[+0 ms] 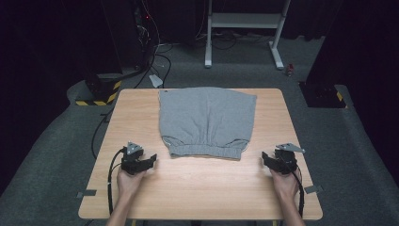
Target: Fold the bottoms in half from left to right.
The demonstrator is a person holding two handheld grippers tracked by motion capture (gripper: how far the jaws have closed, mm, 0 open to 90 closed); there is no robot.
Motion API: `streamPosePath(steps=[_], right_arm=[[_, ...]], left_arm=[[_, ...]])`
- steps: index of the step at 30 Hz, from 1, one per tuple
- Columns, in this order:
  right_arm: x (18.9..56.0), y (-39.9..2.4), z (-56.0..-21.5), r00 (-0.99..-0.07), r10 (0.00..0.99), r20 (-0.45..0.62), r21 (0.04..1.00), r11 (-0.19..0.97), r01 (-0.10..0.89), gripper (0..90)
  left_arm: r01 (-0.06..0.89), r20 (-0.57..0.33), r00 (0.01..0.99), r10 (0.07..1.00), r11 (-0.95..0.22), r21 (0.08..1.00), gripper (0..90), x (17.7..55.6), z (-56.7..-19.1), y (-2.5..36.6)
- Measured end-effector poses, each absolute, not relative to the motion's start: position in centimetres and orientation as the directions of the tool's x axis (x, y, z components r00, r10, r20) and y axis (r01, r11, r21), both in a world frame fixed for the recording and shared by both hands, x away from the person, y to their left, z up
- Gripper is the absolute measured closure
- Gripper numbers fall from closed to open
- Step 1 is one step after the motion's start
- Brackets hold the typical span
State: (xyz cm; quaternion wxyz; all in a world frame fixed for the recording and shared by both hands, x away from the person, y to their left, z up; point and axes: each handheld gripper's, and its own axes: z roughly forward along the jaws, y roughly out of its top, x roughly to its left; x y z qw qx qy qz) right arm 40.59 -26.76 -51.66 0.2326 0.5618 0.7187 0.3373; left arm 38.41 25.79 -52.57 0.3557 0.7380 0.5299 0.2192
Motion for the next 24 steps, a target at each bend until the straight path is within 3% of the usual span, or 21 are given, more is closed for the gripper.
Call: streamPosePath(steps=[15, 24], right_arm=[[40.7, -24.0, -51.0, -0.384, 0.92, 0.08, 0.776, 0.184, 0.603, 55.5], [41.3, -21.4, -50.4, -0.447, 0.891, 0.083, 0.782, 0.22, 0.583, 56.0]], left_arm=[[0.59, -0.121, 0.463, 0.878, -0.203, 0.781, 35.2, 39.7, -51.1, 22.3], [0.574, -0.13, 0.501, 0.856, -0.215, 0.79, 38.7, 40.6, -50.7, 20.3]])
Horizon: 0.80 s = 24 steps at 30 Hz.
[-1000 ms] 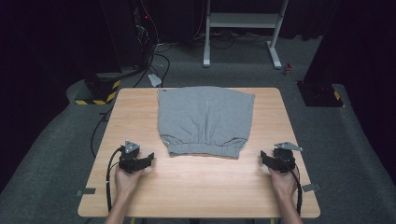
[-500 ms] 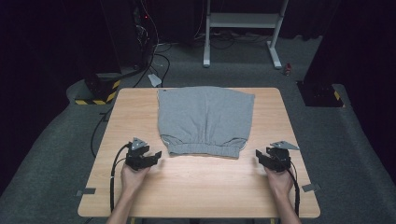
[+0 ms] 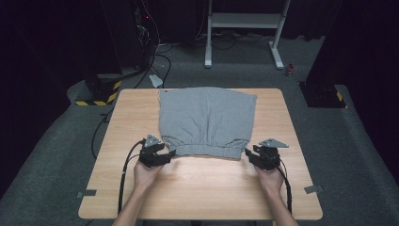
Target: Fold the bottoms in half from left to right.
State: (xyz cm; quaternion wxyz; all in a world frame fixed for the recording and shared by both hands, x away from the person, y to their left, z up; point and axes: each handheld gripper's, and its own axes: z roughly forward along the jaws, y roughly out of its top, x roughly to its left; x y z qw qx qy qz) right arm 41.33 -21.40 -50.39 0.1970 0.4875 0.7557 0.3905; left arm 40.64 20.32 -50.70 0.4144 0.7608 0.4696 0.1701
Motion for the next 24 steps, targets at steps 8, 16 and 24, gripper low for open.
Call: streamPosePath(steps=[8, 16, 24], right_arm=[[42.2, -19.0, -50.2, -0.491, 0.868, 0.074, 0.774, 0.26, 0.577, 62.3], [43.2, -17.4, -50.5, -0.509, 0.858, 0.068, 0.768, 0.281, 0.576, 70.3], [44.0, -16.6, -50.9, -0.5, 0.864, 0.06, 0.755, 0.288, 0.589, 72.1]], left_arm=[[0.56, -0.112, 0.516, 0.849, -0.236, 0.794, 45.4, 41.7, -50.2, 18.8], [0.577, -0.105, 0.506, 0.856, -0.246, 0.779, 54.7, 43.0, -50.5, 17.3], [0.598, -0.079, 0.491, 0.867, -0.269, 0.755, 58.1, 43.4, -51.2, 17.1]])
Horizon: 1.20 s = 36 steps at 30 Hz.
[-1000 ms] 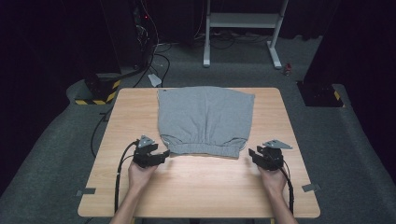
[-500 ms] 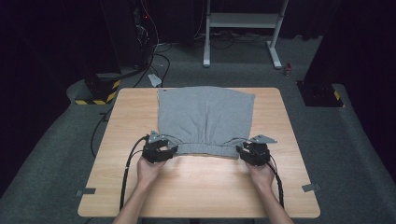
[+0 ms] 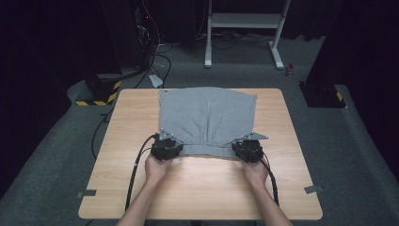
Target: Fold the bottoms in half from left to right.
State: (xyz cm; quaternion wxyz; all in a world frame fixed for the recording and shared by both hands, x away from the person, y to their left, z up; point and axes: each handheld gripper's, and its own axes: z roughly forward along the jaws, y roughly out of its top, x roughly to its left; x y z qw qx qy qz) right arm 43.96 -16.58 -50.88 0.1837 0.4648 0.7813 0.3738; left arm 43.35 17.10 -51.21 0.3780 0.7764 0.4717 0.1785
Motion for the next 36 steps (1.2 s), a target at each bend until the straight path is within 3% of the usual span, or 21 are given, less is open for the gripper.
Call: streamPosePath(steps=[14, 20, 36], right_arm=[[44.1, -15.7, -51.6, -0.527, 0.85, -0.025, 0.717, 0.382, 0.582, 62.5], [44.3, -16.2, -51.8, -0.523, 0.852, 0.03, 0.716, 0.347, 0.606, 61.4], [43.1, -16.8, -51.8, -0.537, 0.843, 0.045, 0.716, 0.347, 0.605, 61.2]], left_arm=[[0.585, -0.002, 0.505, 0.863, -0.34, 0.737, 52.0, 43.2, -51.7, 16.6], [0.576, 0.001, 0.502, 0.865, -0.335, 0.745, 51.5, 42.9, -51.9, 16.6], [0.568, -0.013, 0.515, 0.857, -0.329, 0.755, 51.2, 41.7, -52.1, 16.7]])
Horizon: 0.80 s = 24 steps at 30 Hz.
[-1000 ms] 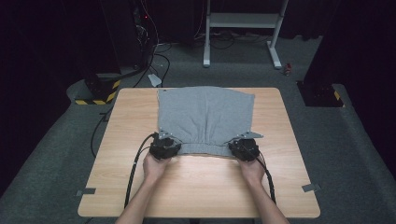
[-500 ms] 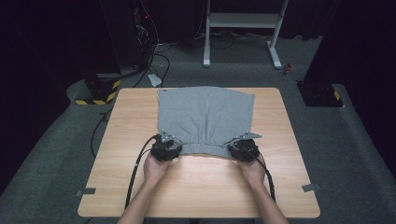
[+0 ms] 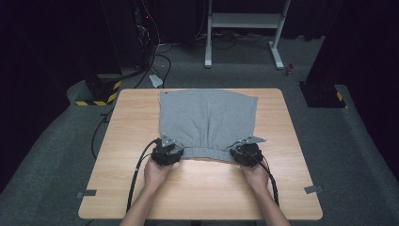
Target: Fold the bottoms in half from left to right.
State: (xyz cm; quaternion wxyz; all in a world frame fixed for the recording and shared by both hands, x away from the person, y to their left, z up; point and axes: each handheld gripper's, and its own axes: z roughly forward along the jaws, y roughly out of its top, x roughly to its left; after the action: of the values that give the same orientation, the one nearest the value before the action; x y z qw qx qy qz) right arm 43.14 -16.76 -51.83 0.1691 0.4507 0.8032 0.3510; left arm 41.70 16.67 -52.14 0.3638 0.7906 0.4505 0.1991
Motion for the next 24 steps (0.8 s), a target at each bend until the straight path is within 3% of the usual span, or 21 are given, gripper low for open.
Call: streamPosePath(steps=[24], right_arm=[[40.9, -17.3, -51.7, -0.552, 0.833, 0.034, 0.711, 0.368, 0.599, 60.9]], left_arm=[[0.571, -0.032, 0.543, 0.839, -0.341, 0.746, 51.2, 39.3, -52.1, 16.6]])
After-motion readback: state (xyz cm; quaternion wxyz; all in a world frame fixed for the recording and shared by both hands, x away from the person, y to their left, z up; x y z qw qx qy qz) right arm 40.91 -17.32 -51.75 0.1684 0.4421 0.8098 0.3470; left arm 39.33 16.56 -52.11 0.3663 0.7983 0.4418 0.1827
